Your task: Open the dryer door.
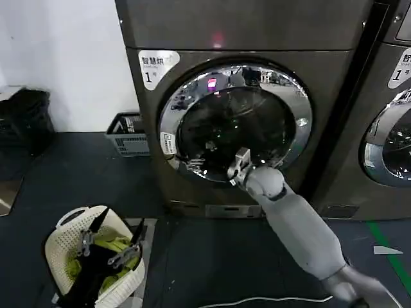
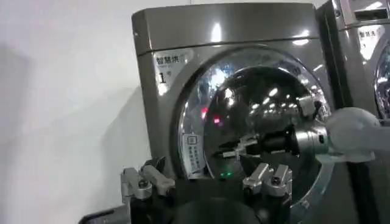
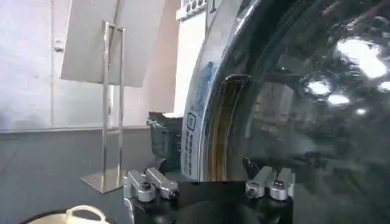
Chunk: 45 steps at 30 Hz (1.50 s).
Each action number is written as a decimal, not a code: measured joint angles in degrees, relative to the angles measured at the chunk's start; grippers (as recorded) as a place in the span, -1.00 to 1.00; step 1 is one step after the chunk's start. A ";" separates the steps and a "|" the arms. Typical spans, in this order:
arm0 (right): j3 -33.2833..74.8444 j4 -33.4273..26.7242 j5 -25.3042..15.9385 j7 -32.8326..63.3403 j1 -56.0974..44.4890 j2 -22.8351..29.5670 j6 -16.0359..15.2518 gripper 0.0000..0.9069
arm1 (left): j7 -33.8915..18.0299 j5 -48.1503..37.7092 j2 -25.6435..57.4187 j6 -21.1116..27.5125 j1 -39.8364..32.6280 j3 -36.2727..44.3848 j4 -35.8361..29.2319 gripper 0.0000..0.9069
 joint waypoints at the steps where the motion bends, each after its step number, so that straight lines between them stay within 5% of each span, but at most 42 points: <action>1: -0.15 -0.34 -0.04 -0.14 0.18 0.31 0.13 1.00 | -0.06 0.00 -0.02 0.05 -0.02 0.00 0.00 1.00; 21: -1.56 -5.44 0.22 -3.10 2.80 3.59 1.11 1.00 | 0.14 1.67 -0.15 1.59 -0.60 -1.17 -0.02 1.00; 45: -0.44 -3.86 -0.73 -12.81 1.68 1.70 0.73 1.00 | 2.12 1.15 0.25 3.97 -2.06 -1.25 0.52 1.00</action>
